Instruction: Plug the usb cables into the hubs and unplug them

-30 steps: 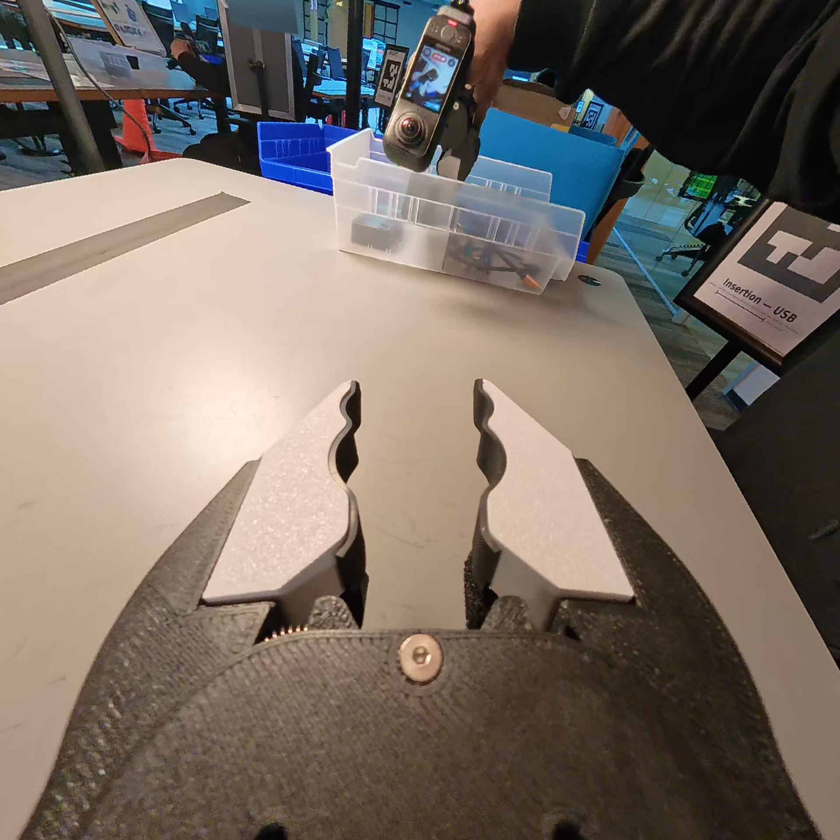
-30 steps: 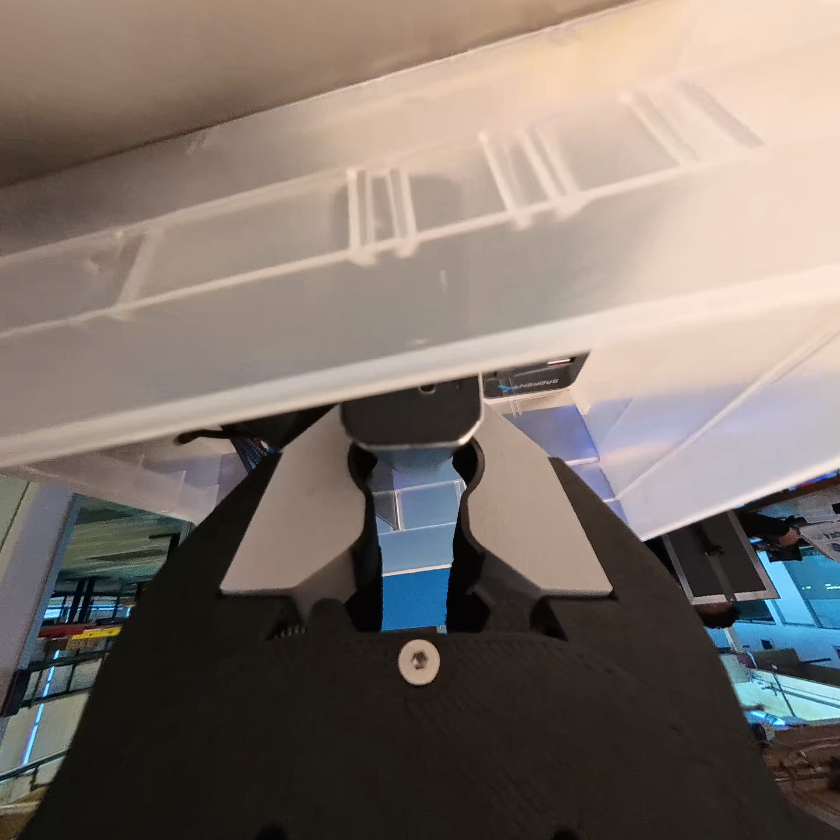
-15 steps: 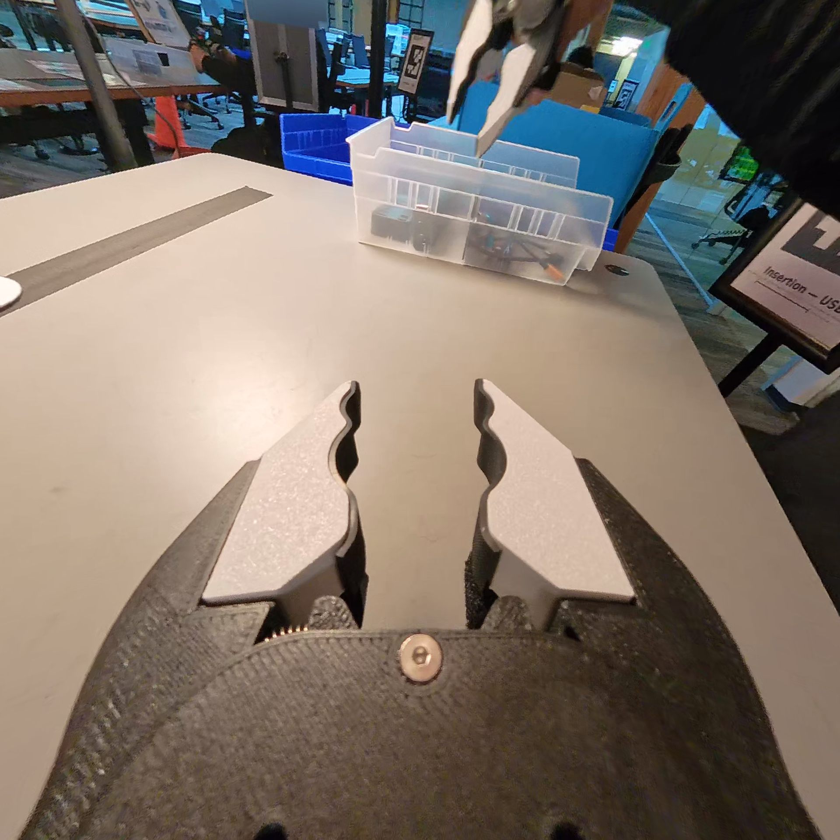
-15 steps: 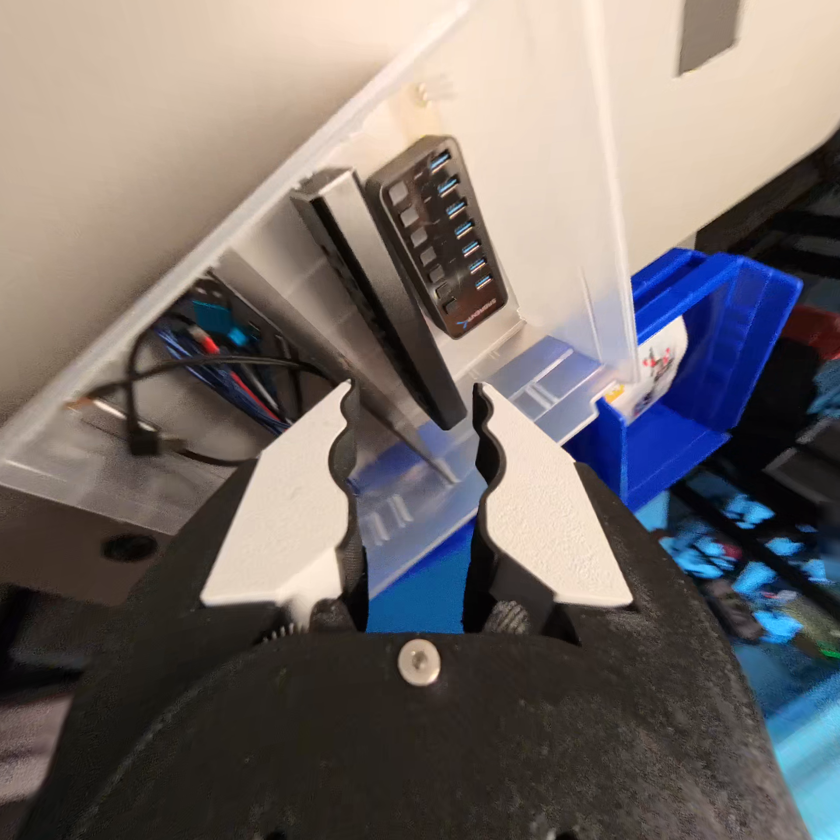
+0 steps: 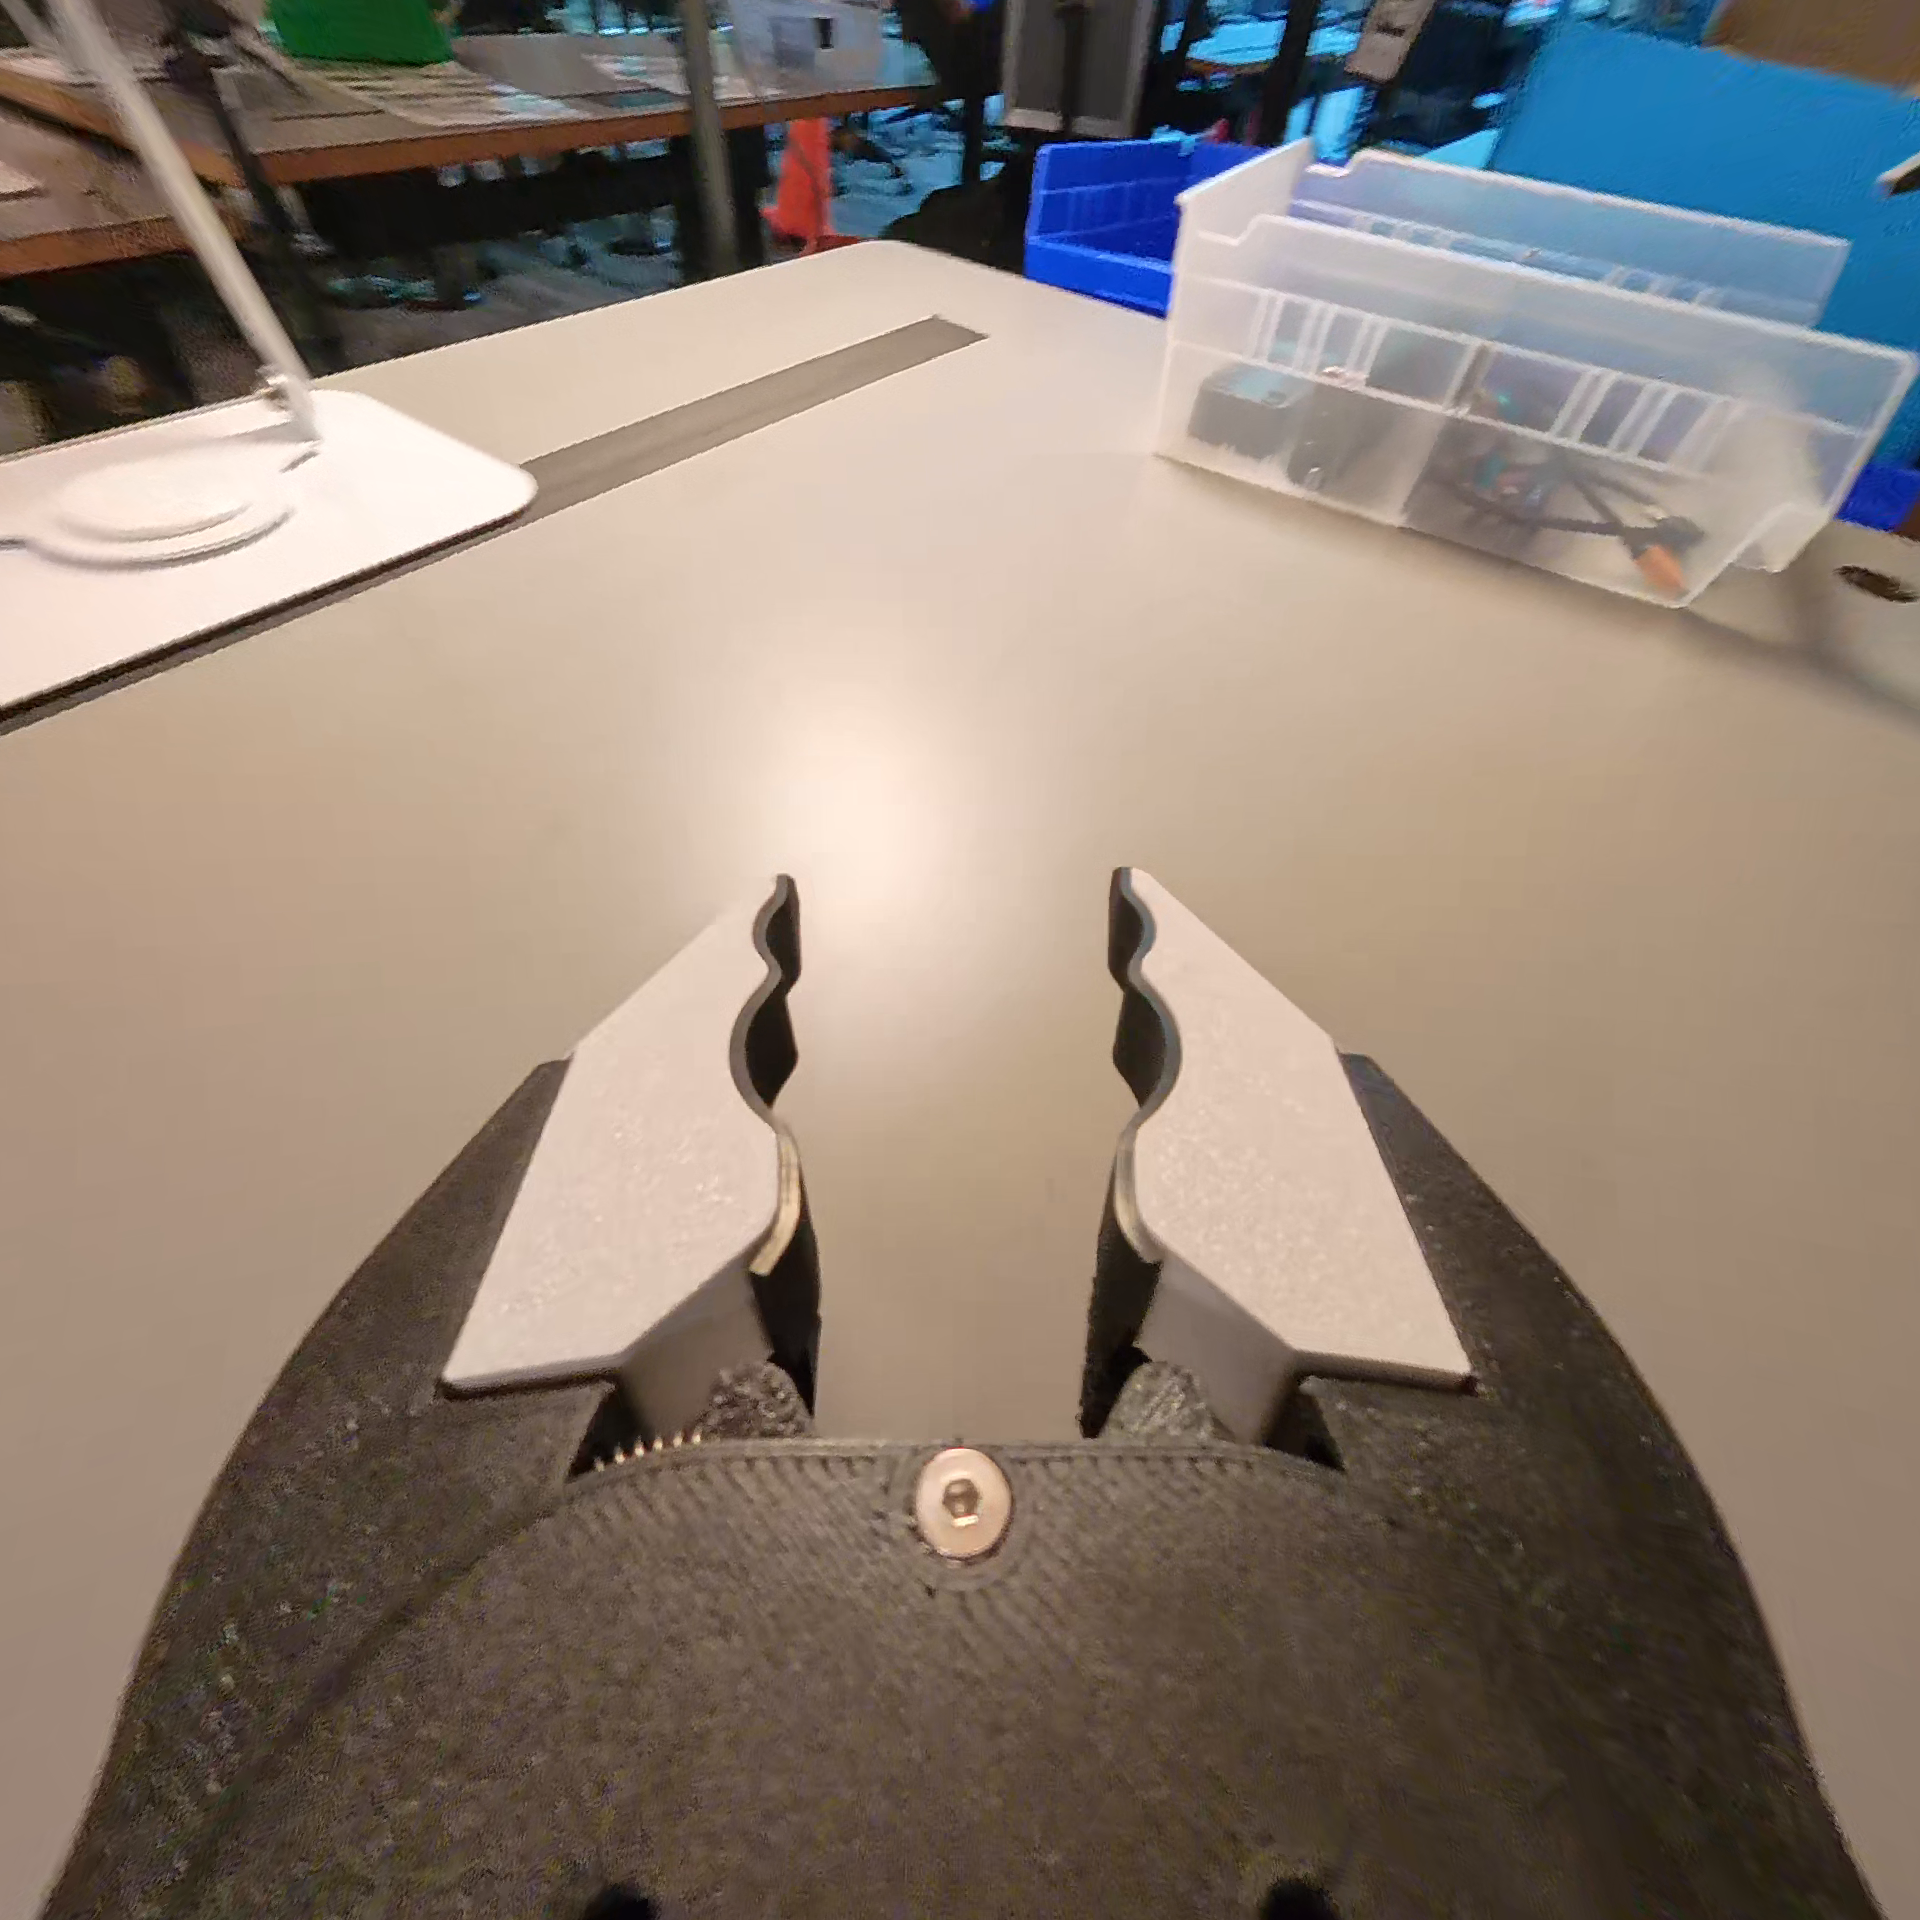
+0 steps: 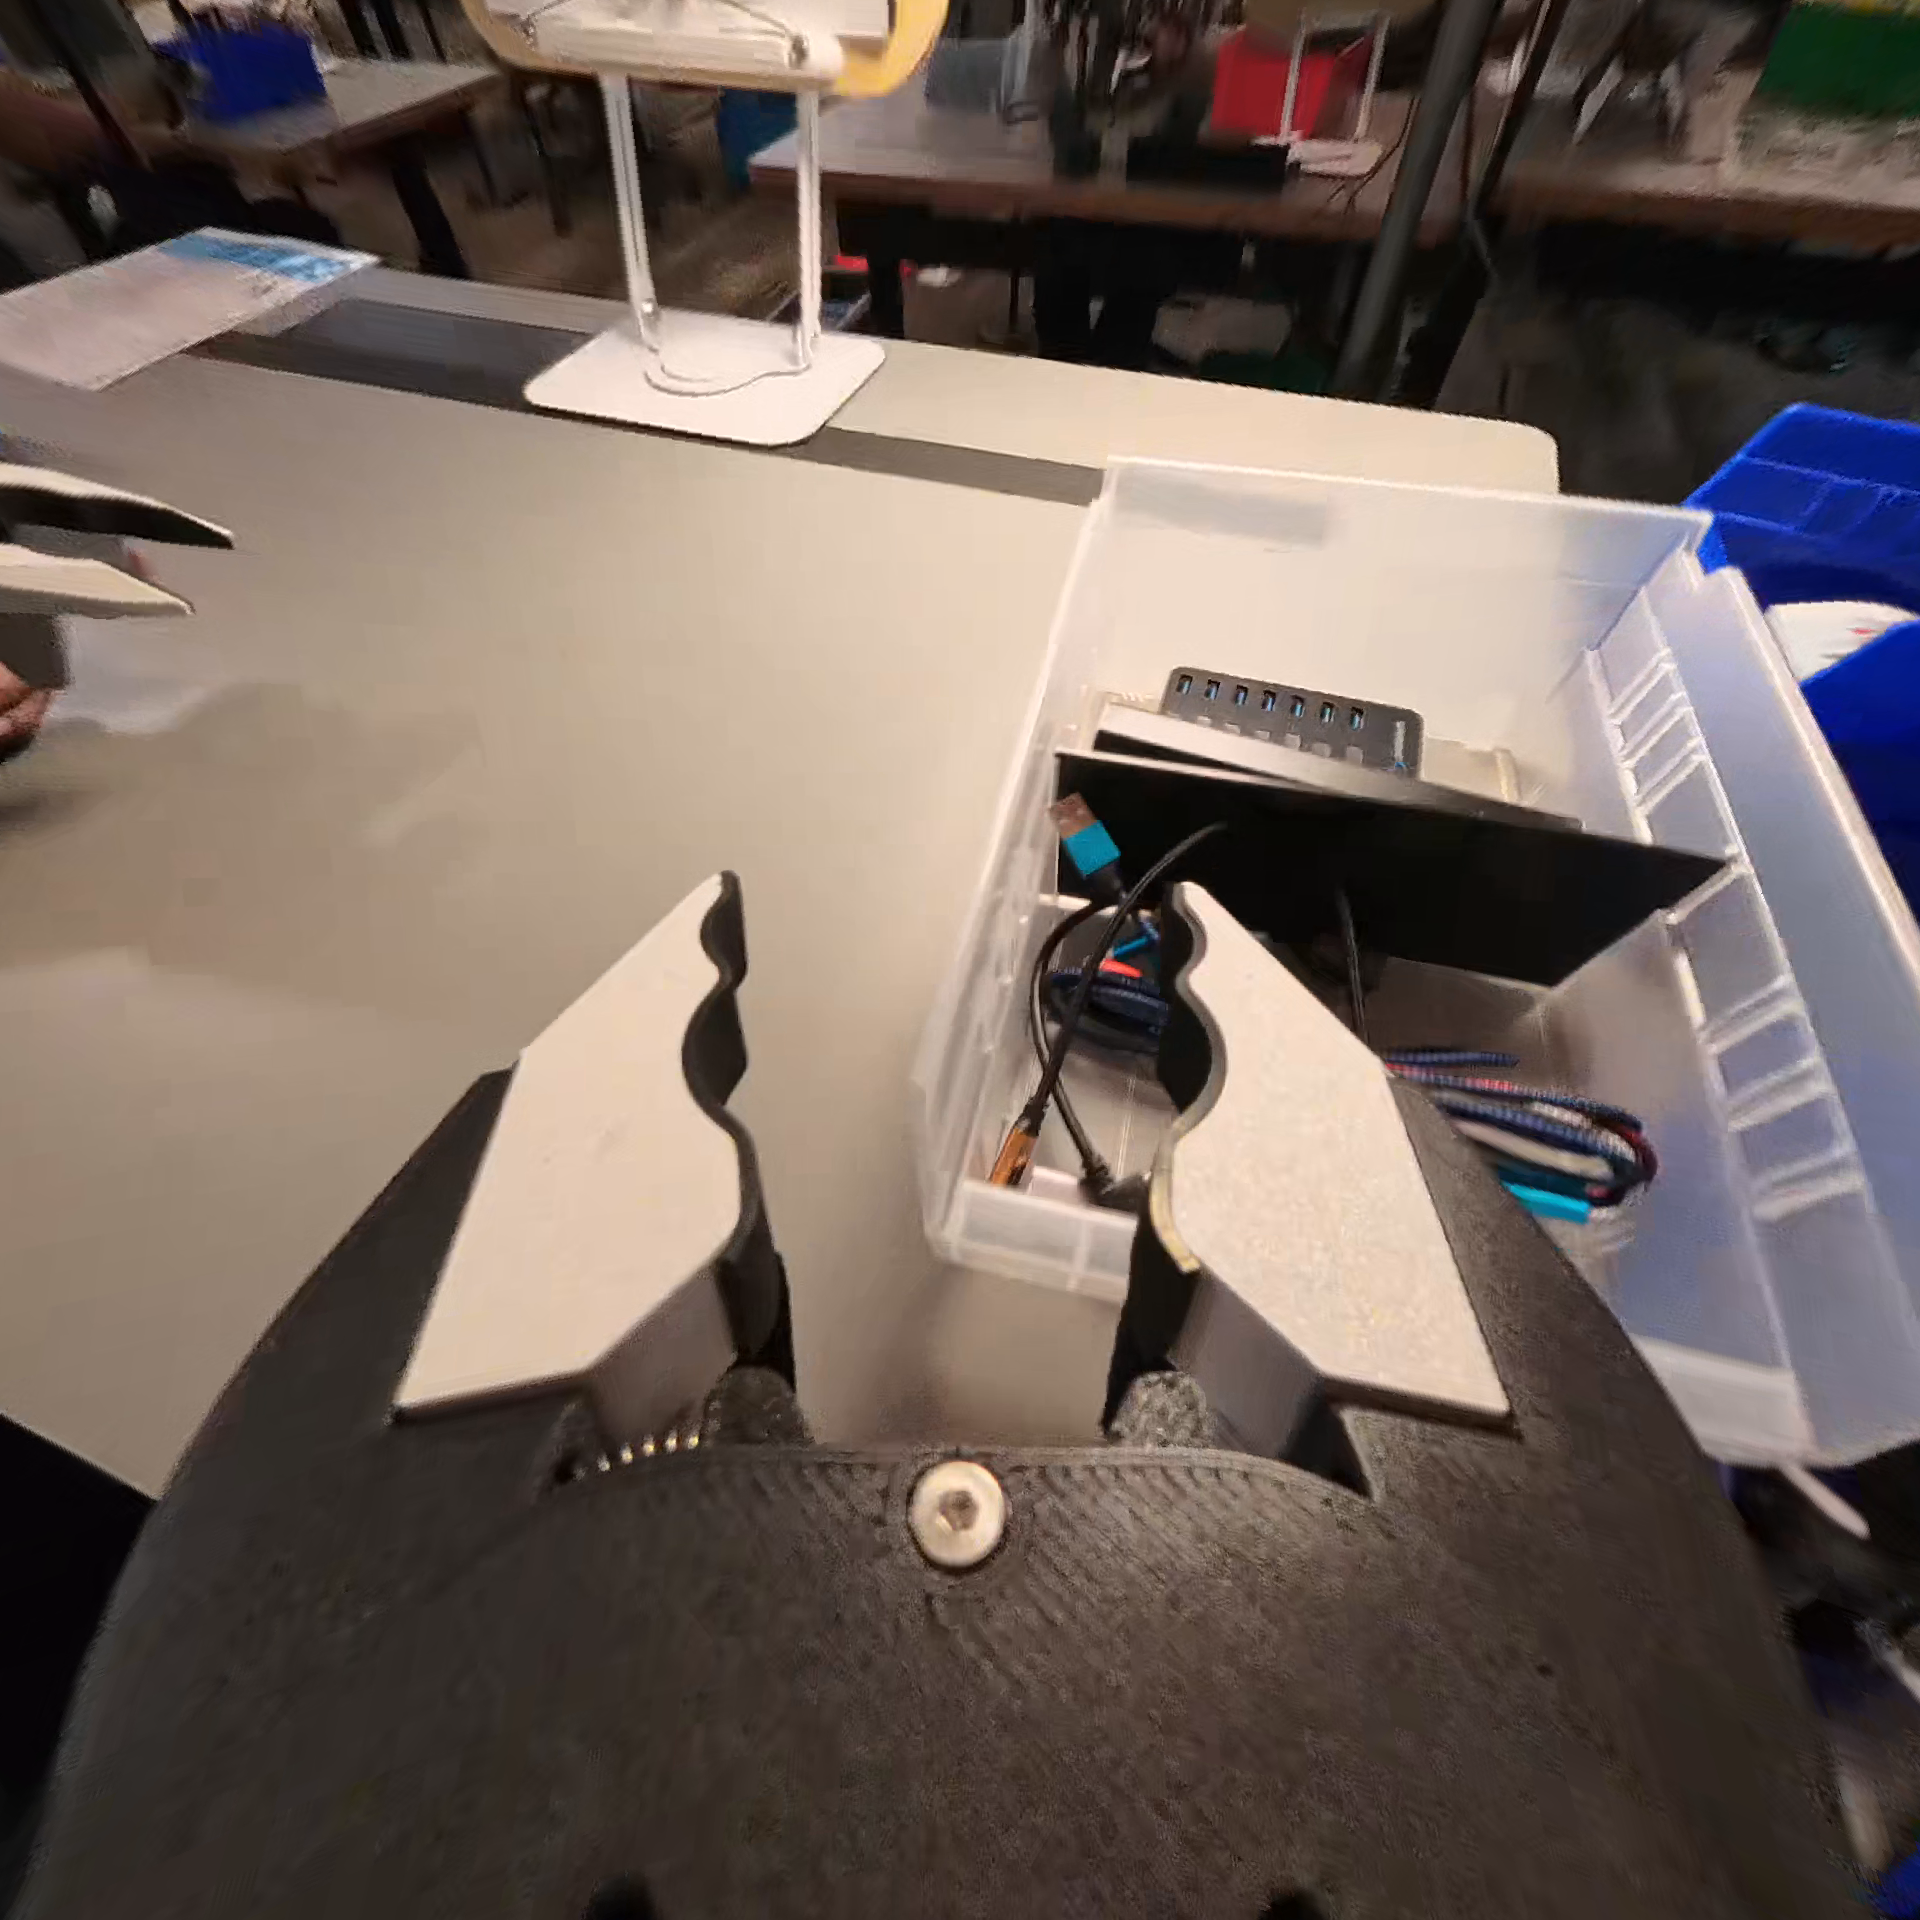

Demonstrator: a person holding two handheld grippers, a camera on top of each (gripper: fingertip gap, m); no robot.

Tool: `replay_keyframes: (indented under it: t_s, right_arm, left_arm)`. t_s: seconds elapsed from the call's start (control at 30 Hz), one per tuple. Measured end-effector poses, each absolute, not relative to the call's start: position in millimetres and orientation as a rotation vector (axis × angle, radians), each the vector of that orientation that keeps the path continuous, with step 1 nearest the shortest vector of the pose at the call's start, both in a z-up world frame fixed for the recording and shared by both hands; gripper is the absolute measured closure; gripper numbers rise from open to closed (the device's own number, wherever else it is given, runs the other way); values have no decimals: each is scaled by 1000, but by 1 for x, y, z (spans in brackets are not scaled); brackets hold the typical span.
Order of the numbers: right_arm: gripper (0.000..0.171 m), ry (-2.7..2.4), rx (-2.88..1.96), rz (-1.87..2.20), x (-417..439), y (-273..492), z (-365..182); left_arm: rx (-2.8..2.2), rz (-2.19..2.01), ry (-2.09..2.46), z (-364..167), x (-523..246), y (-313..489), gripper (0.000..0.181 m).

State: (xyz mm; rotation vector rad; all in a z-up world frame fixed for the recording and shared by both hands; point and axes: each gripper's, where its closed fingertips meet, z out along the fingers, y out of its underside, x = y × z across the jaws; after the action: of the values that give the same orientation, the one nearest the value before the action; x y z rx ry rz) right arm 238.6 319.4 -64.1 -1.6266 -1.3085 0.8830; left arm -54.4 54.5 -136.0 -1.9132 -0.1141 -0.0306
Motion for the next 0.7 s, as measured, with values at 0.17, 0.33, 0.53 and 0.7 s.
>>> replay_keyframes:
  t_s: [0.17,0.33,0.53,0.7]
  right_arm:
    - [91,-1297,-1600,786,256,309,-93]
    - [102,-1297,-1577,723,253,311,-114]
    - [121,-1281,-1548,679,248,317,-119]
    - [126,-1292,-1549,674,243,321,-118]
  left_arm:
    - [-1931,100,-198,-141,-58,5,119]
    - [-1890,156,-252,-136,-53,-33,119]
    - [-1891,374,-406,-132,-76,-89,113]
    - [-1855,783,-641,-96,-118,-186,107]
